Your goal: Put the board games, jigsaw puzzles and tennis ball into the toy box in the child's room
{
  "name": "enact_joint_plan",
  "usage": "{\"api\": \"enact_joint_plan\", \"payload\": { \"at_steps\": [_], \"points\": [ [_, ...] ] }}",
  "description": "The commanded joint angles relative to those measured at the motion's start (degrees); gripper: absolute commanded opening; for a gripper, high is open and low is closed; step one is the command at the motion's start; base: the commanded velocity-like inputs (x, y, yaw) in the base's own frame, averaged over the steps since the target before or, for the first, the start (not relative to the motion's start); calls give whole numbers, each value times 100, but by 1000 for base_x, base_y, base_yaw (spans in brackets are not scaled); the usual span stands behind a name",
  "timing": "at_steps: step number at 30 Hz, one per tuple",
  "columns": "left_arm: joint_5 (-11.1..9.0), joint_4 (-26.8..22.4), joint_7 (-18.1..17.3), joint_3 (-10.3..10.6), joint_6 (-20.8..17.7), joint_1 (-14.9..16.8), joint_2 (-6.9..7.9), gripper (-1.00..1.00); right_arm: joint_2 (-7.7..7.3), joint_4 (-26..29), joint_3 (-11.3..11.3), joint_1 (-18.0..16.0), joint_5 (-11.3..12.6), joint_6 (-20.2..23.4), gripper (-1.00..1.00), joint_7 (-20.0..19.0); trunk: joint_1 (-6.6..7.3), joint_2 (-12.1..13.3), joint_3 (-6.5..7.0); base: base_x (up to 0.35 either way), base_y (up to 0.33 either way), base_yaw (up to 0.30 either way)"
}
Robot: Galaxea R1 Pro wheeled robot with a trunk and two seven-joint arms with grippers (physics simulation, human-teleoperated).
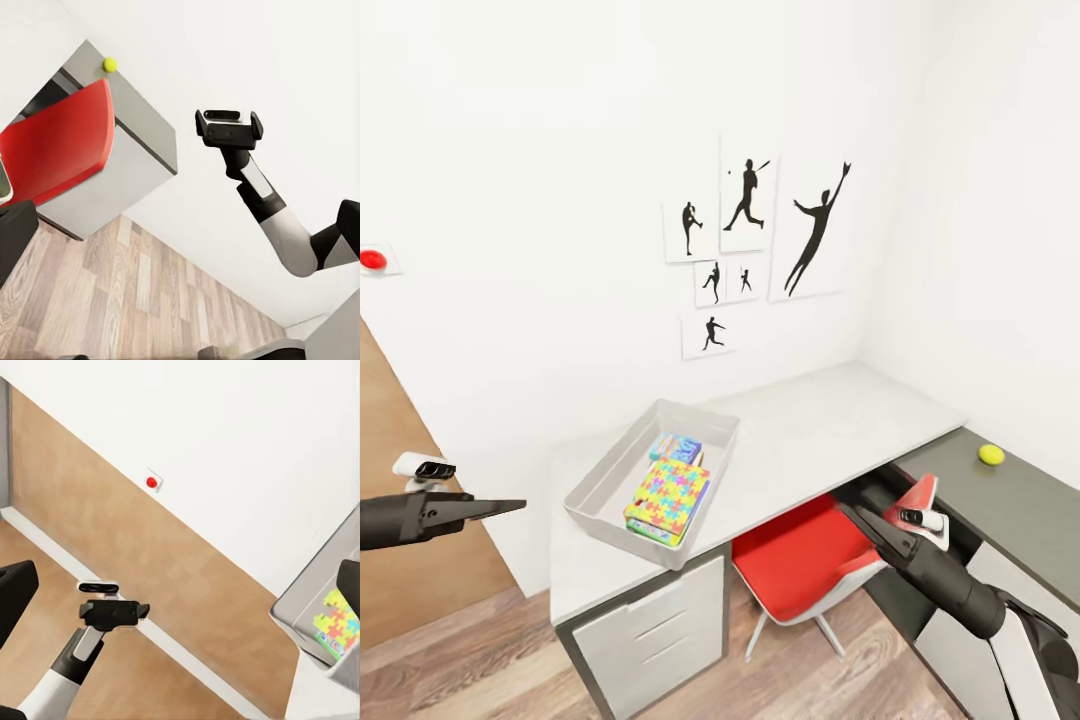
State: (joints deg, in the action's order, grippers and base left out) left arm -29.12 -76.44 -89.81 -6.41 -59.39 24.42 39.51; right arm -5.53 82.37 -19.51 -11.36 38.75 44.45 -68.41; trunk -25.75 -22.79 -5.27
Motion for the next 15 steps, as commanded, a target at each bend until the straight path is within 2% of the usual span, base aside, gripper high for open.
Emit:
{"api": "enact_joint_plan", "payload": {
  "at_steps": [1, 15],
  "points": [
    [0, -3, -19, 0, -61, 2, 4, 100, 0, -1, 0, -6, 21, 37, 100, -3, -4, -13, -13, 0, 0, -277],
    [-6, -26, -19, -8, -61, -7, 5, 100, 0, -21, 0, -6, 14, 22, 100, -14, -4, -13, -13, 0, 0, -278]
  ]
}}
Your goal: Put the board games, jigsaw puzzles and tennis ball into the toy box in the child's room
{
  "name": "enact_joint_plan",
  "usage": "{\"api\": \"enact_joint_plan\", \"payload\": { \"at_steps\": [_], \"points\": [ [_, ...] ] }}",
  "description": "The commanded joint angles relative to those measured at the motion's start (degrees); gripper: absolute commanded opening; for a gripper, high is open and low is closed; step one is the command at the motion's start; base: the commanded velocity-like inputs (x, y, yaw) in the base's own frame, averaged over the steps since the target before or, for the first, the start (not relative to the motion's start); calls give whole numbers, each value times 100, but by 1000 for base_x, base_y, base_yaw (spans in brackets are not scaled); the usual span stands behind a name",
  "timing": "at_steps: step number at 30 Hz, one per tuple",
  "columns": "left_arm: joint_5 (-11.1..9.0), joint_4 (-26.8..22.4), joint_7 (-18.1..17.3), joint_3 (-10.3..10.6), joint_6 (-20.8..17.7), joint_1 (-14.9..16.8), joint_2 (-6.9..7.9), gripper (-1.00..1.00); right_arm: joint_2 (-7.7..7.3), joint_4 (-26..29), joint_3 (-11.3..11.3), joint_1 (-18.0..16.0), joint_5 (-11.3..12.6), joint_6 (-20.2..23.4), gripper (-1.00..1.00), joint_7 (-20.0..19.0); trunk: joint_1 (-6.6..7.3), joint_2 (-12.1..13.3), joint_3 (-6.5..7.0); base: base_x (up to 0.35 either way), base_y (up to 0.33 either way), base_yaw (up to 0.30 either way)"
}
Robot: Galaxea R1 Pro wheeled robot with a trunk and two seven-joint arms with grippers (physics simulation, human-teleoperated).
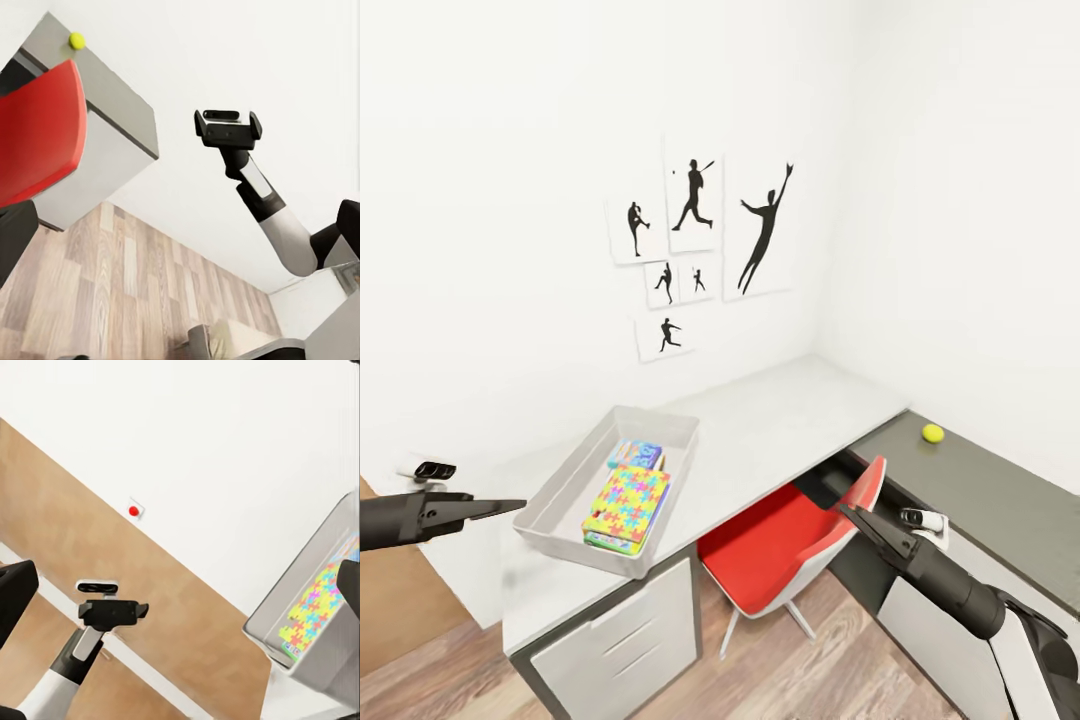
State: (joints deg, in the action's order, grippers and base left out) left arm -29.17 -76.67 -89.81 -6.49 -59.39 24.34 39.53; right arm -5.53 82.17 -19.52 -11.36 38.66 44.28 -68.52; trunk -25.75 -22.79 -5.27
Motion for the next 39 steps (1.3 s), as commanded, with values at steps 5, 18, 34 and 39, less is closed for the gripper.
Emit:
{"api": "enact_joint_plan", "payload": {
  "at_steps": [5, 18, 34, 39],
  "points": [
    [-11, -106, -19, -7, -61, 1, 12, 100, -10, -12, -19, -6, 16, 34, 100, -8, -4, -13, -13, 0, 0, -279],
    [-959, -747, -19, -65, -61, 575, -156, 100, -148, -34, -402, 10, -3, 38, 100, -20, -4, -13, -13, 0, 0, -279],
    [-872, -545, 1442, 651, -61, 1656, -1847, 100, -326, -67, -461, 13, 7, 12, 100, -21, -4, -13, -13, 0, 0, -279],
    [-876, 67, 1989, 1175, -61, 2039, -2082, 100, -347, -100, -570, 18, 7, 5, 100, -21, -4, -13, -13, 0, 0, -279]
  ]
}}
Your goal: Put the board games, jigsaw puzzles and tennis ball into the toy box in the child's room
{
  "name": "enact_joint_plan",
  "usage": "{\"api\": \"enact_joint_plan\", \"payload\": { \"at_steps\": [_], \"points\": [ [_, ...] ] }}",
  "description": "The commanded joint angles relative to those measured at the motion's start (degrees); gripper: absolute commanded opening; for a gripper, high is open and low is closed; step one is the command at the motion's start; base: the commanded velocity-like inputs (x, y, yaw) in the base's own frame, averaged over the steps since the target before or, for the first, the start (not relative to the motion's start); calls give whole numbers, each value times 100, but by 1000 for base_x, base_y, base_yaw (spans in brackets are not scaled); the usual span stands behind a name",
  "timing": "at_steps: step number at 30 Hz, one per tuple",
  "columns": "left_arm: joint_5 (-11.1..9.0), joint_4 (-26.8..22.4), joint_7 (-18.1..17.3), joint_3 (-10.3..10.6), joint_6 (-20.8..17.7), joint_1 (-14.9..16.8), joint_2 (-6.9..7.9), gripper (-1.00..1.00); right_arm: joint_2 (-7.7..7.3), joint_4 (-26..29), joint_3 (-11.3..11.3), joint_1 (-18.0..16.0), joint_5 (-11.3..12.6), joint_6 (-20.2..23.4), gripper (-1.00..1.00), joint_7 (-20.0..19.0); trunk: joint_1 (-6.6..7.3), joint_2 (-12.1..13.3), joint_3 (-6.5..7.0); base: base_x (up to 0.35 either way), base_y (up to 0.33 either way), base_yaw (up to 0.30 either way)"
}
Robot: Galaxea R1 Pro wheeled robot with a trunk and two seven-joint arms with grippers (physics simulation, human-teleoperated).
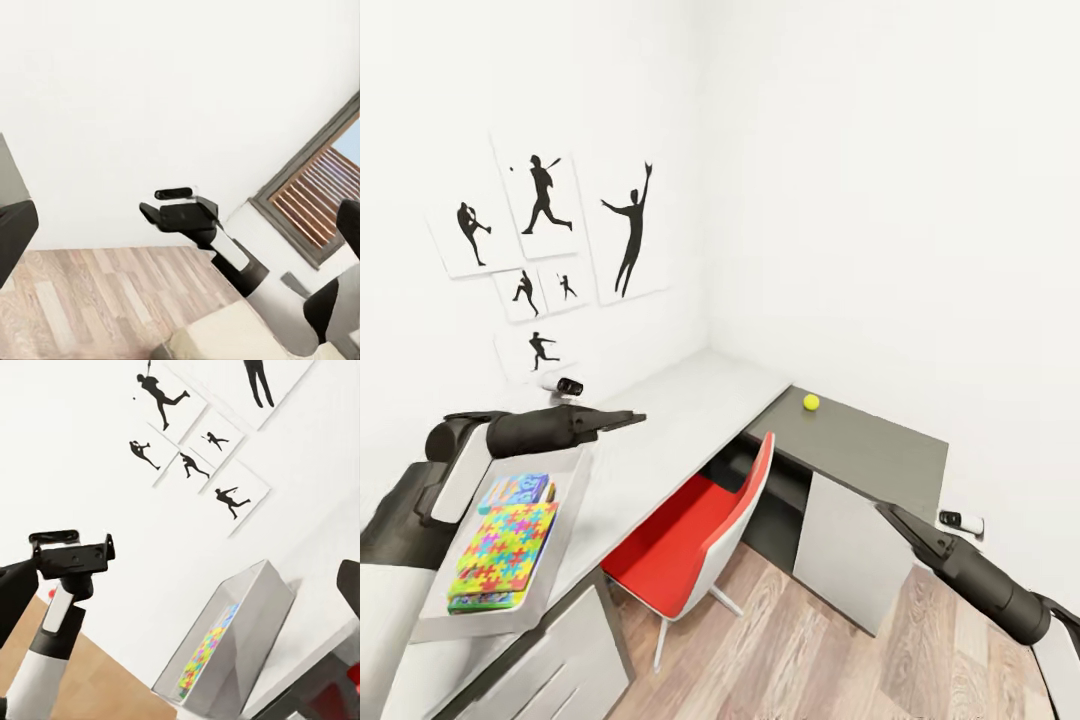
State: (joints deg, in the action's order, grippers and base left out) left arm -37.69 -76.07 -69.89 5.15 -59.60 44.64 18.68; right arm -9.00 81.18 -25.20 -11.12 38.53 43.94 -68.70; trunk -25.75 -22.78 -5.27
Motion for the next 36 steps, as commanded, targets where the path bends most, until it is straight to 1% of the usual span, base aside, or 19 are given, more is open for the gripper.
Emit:
{"api": "enact_joint_plan", "payload": {
  "at_steps": [1, 2, 3, 5, 6, 9, 10, 11, 14, 19, 22, 23, 27, 30, 36],
  "points": [
    [-22, 113, 70, 46, -40, 41, -57, 100, -1, -6, -19, -6, 20, 38, 100, -3, -3, -14, -13, 0, 0, -279],
    [-20, 212, 144, 75, -40, 68, -123, 100, -2, -13, -37, -7, 18, 38, 100, -3, -3, -14, -13, 0, 0, -279],
    [-11, 399, 292, 119, -40, 107, -262, 100, -3, -36, -64, -6, 17, 37, 100, -3, -3, -14, -13, 0, 0, -279],
    [-5, 563, 448, 147, -32, 132, -397, 100, -6, -67, -83, -6, 16, 36, 100, -3, -3, -14, -12, 0, 0, -279],
    [-3, 699, 597, 167, -26, 148, -511, 100, -19, -99, -99, -5, 15, 33, 100, -3, -3, -14, -11, 0, 0, -279],
    [0, 844, 779, 190, -22, 162, -632, 100, -80, -146, -145, -5, 15, 30, 100, -5, -3, -14, -7, 0, 0, -279],
    [-1, 901, 862, 202, -22, 166, -678, 100, -138, -177, -191, 5, 15, 29, 100, -7, -3, -14, -4, 0, 0, -279],
    [1, 922, 892, 208, -22, 167, -695, 100, -169, -193, -214, 12, 15, 28, 100, -8, -3, -14, -2, 0, 0, -279],
    [4, 972, 961, 229, -26, 167, -731, 100, -259, -240, -292, 49, 14, 27, 100, -12, -3, -14, 5, 0, 0, -279],
    [-31, 994, 972, 219, -33, 109, -713, 100, -309, -284, -339, 90, 10, 27, 100, -12, -3, -14, 18, 0, 0, -279],
    [-29, 999, 968, 208, -29, 53, -699, 100, -315, -290, -346, 95, 8, 27, 100, -12, -3, -14, 25, 0, 0, -279],
    [-19, 1001, 968, 204, -18, -20, -693, 100, -318, -292, -347, 97, 5, 25, 100, -7, -3, -14, 28, 0, 0, -279],
    [-23, 938, 968, 178, -18, -155, -680, 100, -315, -302, -344, 97, -2, 17, 100, 13, -3, -14, 39, 0, 0, -279],
    [-13, 890, 970, 152, -24, -199, -667, 100, -310, -308, -337, 96, -7, -8, 100, 27, -3, -14, 46, 0, 0, -278],
    [16, 857, 972, 95, -13, -242, -594, 100, -305, -313, -329, 94, -4, -149, 100, 40, -3, -14, 53, 14, 0, -209]
  ]
}}
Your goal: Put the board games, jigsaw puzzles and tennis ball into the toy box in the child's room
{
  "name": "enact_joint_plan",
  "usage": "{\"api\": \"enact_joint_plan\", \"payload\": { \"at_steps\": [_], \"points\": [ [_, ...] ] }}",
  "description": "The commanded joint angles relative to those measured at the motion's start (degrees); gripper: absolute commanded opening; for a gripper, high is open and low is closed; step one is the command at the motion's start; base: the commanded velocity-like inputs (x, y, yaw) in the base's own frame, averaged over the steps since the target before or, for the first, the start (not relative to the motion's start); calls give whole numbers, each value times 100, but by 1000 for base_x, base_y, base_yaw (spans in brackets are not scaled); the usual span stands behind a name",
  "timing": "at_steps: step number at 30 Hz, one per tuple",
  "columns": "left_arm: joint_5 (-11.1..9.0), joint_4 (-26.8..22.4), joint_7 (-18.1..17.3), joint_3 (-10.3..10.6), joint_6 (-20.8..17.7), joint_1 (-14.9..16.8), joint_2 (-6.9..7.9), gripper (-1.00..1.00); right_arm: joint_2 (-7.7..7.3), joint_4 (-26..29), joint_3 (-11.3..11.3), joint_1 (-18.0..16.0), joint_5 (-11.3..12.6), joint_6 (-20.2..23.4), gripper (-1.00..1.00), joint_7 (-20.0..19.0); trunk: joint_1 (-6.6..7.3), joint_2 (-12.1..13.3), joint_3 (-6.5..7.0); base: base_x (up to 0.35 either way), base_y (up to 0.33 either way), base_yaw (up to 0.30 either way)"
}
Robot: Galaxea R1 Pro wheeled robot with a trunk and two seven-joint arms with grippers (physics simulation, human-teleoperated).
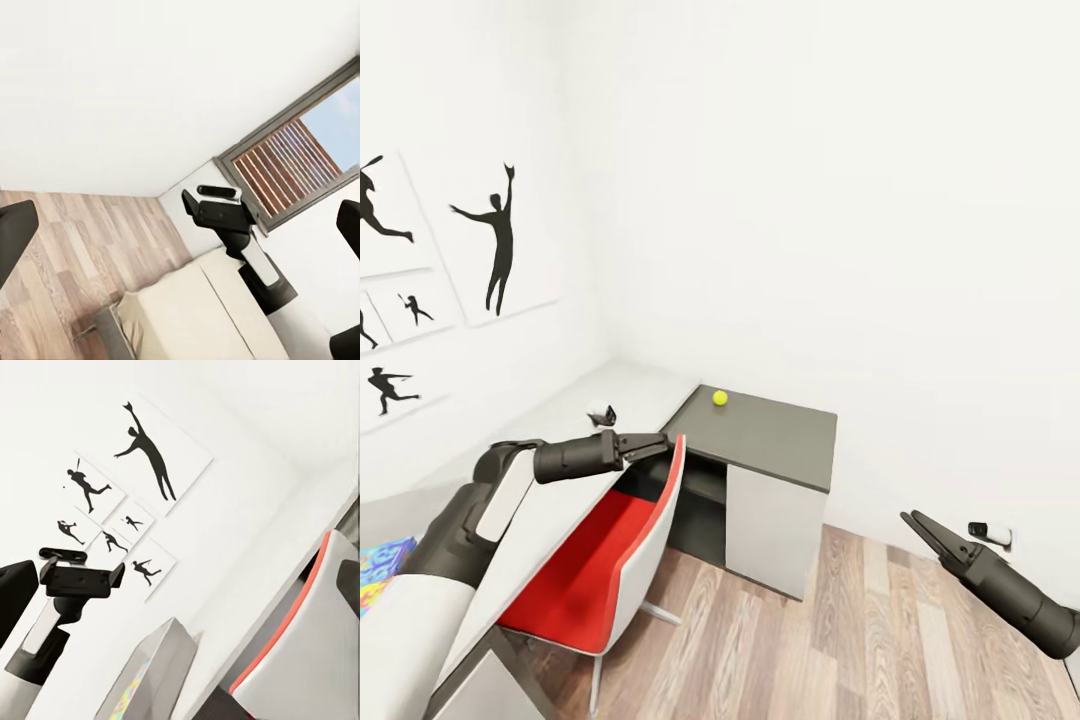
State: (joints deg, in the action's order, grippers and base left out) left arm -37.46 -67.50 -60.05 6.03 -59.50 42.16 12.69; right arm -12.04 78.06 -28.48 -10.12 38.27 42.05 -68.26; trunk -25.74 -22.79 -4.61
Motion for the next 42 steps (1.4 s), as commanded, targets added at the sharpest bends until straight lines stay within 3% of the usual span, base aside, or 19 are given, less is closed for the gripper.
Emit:
{"api": "enact_joint_plan", "payload": {
  "at_steps": [1, 8, 24, 42],
  "points": [
    [-9, 2, -13, 3, -18, 3, 28, 100, 3, -1, 1, -6, 22, 31, 100, -2, -4, -13, -12, 90, 0, -97],
    [-34, 17, -22, -29, 0, -10, 159, 100, 4, -2, 2, -6, 23, -96, 100, -8, -4, -13, -12, 144, 0, -28],
    [-37, 18, -22, -31, 5, -14, 172, 100, 6, -3, 25, -7, 27, -122, 100, 5, -4, -13, -12, 20, 0, -1],
    [-8, 18, -9, -40, 9, -14, 172, 100, 2, -314, 18, -33, 23, -123, 100, 36, -4, -13, -12, 192, -17, 0]
  ]
}}
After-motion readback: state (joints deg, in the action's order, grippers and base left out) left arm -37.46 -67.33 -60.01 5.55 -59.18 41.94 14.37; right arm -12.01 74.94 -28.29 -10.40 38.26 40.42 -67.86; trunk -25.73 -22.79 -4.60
